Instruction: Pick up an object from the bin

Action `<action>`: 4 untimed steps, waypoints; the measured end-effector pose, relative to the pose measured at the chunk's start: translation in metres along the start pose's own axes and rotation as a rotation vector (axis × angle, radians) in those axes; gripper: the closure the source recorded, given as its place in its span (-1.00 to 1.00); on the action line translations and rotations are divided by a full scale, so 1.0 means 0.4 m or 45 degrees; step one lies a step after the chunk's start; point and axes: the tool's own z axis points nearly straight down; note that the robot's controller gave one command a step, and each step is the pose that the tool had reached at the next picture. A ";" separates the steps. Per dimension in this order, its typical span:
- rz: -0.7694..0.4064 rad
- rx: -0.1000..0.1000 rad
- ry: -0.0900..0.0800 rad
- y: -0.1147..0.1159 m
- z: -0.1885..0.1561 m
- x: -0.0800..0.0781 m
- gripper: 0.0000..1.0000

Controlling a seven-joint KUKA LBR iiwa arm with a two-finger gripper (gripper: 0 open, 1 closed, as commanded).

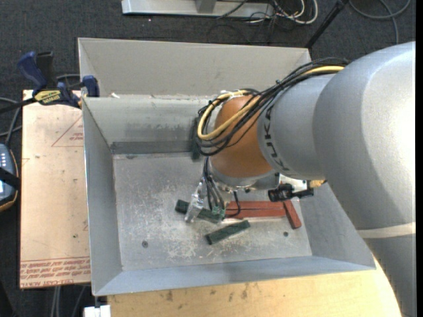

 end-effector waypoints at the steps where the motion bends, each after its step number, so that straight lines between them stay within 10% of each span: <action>1: 0.000 0.002 0.003 -0.001 -0.007 0.002 1.00; 4: -0.003 0.008 0.017 -0.001 -0.137 0.005 1.00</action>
Offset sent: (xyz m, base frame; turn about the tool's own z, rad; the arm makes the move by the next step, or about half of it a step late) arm 0.0000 0.0000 0.0944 -0.0001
